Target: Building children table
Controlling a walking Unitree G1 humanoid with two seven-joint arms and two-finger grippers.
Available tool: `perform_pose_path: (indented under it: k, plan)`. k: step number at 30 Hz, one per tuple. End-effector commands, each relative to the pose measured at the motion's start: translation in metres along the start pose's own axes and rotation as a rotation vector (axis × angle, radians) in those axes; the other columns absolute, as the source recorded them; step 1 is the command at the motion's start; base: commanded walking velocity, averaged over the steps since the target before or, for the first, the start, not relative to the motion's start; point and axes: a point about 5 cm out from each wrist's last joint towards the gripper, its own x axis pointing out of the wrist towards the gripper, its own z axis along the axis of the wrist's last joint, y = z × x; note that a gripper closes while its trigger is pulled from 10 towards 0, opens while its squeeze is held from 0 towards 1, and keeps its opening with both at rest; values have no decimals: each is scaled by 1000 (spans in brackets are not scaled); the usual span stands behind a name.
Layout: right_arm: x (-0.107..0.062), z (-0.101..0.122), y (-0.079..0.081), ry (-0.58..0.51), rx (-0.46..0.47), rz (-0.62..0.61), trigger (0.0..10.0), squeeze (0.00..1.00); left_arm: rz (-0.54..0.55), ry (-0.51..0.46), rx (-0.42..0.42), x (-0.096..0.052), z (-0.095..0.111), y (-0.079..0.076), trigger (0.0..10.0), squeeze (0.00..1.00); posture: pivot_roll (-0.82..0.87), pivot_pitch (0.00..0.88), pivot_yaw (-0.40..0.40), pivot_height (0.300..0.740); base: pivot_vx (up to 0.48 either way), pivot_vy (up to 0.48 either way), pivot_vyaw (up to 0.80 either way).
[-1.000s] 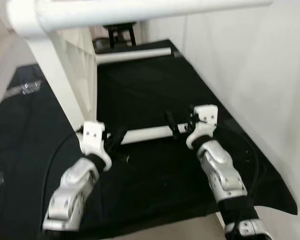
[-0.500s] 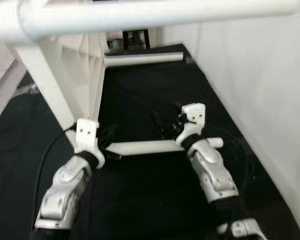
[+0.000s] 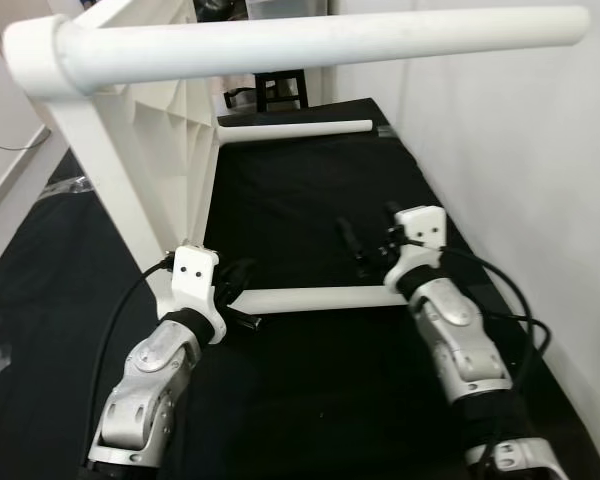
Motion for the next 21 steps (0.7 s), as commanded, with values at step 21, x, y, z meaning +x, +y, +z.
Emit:
perform_pose_path:
  k: [21]
  plan:
    - [-75,139,-53,-344,-1066,-68,10000,0,128,5,43,-4,-4,26,10000,0,19,77,43,740,0,0,0]
